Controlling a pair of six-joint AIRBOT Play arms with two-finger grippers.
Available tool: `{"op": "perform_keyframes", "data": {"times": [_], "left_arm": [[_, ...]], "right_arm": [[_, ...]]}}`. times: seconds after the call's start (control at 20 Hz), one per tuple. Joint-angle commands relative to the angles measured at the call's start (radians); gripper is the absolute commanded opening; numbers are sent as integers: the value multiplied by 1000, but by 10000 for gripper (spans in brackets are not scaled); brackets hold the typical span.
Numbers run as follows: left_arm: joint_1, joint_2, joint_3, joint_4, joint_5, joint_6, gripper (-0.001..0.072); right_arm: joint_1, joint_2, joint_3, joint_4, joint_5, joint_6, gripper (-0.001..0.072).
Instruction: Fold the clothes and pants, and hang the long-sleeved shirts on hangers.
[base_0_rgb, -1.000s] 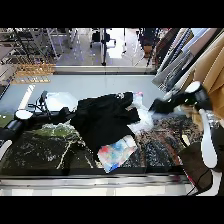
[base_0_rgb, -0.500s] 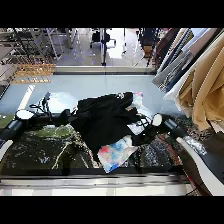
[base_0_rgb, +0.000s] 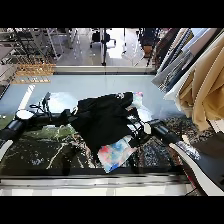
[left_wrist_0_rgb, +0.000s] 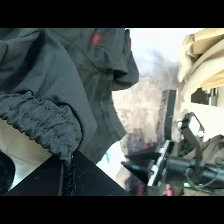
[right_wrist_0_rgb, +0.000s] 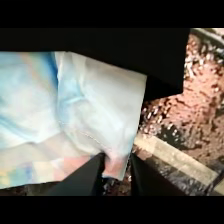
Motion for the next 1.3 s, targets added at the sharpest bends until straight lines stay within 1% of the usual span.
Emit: {"op": "perform_keyframes", "data": {"times": [0.0, 0.05, 0.1, 0.2, 0.25, 0.35, 0.4, 0.5, 0.55, 0.6, 0.65, 0.7, 0.75, 0.8, 0.85, 0.9, 1.0, 1.05, 1.1, 1.15, 1.2, 1.25], "left_arm": [[0, -1, 0, -40, 0, 1, 14], [0, -1, 0, -41, 0, 0, 14], [0, -1, 0, -40, 0, 1, 14], [1, -1, 0, -40, 0, 3, 14], [1, -1, 0, -40, 0, 22, 14], [1, -1, 0, -40, 5, 79, 14], [1, -2, 0, -40, 10, 118, 14], [1, -12, 0, -40, 16, 190, 14], [1, -21, 0, -40, 20, 203, 14], [-1, -37, 0, -41, 27, 202, 14], [-6, -55, 0, -40, 32, 202, 14], [-16, -77, 0, -40, 34, 202, 15], [-29, -102, 0, -41, 34, 202, 15], [-46, -125, 0, -41, 34, 202, 15], [-65, -149, 0, -41, 35, 202, 14], [-80, -169, 0, -41, 35, 202, 15], [-97, -197, 0, -40, 34, 202, 15], [-96, -201, 0, -40, 34, 202, 15], [-96, -200, 0, -41, 34, 202, 14], [-95, -195, 0, -41, 33, 202, 14], [-94, -192, 0, -41, 33, 201, 15], [-94, -189, 0, -45, 27, 201, 15]], "right_arm": [[5, -27, -1, -15, -57, -6, 96], [2, -42, -1, 8, -49, -6, 68], [2, -51, -1, 23, -37, -6, 18], [2, -53, 5, -9, -35, 2, 15], [2, -47, 24, -78, -38, 26, 14], [-39, -32, 96, -204, -72, 107, 13], [-78, -32, 143, -241, -91, 145, 12], [-195, -38, 235, -255, -155, 230, 12], [-262, -45, 275, -235, -181, 267, 12], [-320, -53, 304, -184, -203, 270, 14], [-378, -60, 323, -82, -214, 247, 16], [-432, -61, 328, 43, -169, 189, 214], [-479, -61, 325, 156, -86, 109, 531], [-521, -65, 316, 238, 14, 60, 549], [-562, -64, 290, 298, 116, 19, 513], [-596, -60, 253, 339, 204, -11, 512], [-644, -36, 126, 426, 342, -66, 506], [-654, -17, 41, 496, 395, -104, 506], [-652, 3, -48, 578, 422, -141, 503], [-640, 20, -128, 668, 404, -178, 481], [-618, 31, -201, 758, 364, -223, 451], [-589, 31, -252, 816, 314, -249, 448]]}}
